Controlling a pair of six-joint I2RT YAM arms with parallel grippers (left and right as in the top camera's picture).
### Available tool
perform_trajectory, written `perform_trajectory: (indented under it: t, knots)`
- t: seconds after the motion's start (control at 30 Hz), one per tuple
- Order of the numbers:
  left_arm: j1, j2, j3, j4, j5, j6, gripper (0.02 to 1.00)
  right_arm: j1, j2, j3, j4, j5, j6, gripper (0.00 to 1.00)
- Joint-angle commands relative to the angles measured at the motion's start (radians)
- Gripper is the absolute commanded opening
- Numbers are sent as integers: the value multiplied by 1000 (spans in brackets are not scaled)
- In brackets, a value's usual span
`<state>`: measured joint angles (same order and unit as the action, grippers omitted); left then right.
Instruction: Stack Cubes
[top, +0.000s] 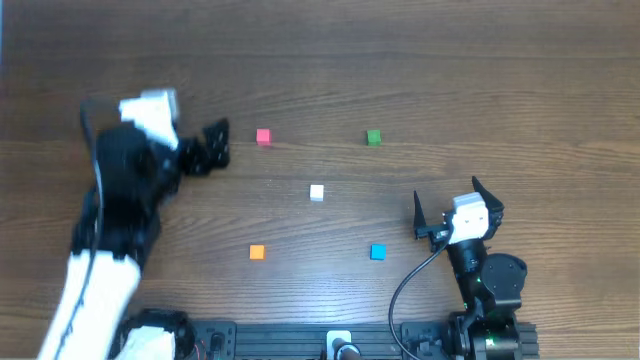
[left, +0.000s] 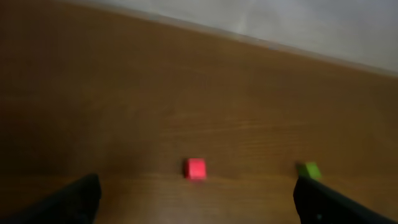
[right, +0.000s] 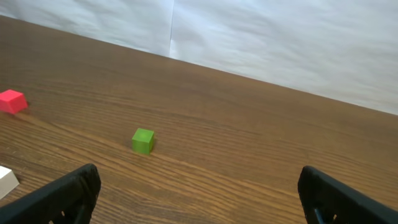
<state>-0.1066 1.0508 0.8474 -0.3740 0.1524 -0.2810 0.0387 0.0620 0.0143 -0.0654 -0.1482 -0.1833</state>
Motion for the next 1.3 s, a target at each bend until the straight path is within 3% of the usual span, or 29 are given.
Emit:
perform_trajectory:
  t: [0.03,0.17,0.3,0.73,1.3]
  knots:
    - [-57,324,369,-210,3,-20,998,-7,-1,-9,2,3,3,991]
    - [-109,617,675,-418,-31,-23,998,-7,-1,-9,2,3,3,993]
    - [-149,791,795,-472,-31,-24,998,-7,-1,-9,2,3,3,993]
    - [-206,1028,802,-527,-123,-95,958,-7,-1,-9,2,3,3,993]
    - [-218,1142,802,-547,-135,-95,901,-7,-1,-9,2,3,3,991]
